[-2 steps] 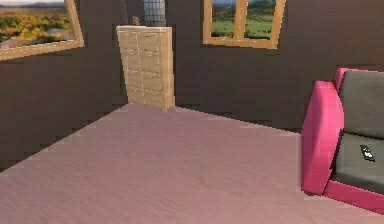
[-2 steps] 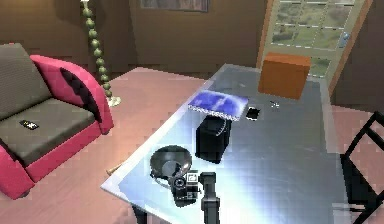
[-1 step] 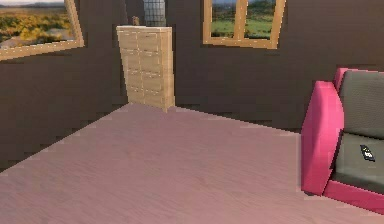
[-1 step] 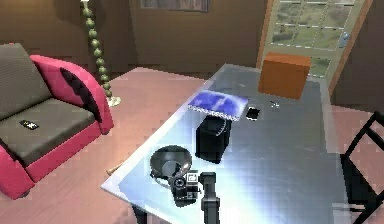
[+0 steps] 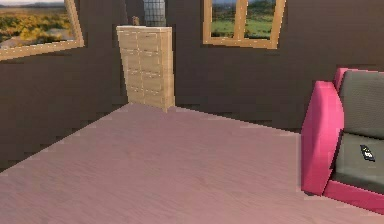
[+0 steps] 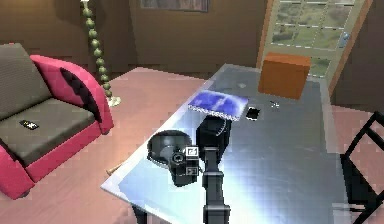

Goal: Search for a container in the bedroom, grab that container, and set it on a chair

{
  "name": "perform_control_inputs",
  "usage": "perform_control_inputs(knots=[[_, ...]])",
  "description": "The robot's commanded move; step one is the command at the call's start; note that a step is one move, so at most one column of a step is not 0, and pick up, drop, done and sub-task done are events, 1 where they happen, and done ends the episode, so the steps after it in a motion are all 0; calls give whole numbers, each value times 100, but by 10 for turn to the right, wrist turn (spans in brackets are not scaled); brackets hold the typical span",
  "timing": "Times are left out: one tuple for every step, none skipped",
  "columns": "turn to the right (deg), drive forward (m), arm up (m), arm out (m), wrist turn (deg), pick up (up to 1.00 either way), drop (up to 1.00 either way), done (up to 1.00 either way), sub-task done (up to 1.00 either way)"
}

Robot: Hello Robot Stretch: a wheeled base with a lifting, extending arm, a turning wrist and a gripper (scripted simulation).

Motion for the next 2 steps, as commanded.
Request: perform_control_inputs(knots=[[0, 0, 24, 0, 0, 0, 0, 0, 0], [0, 0, 0, 0, -450, 0, 0, 0, 0]])
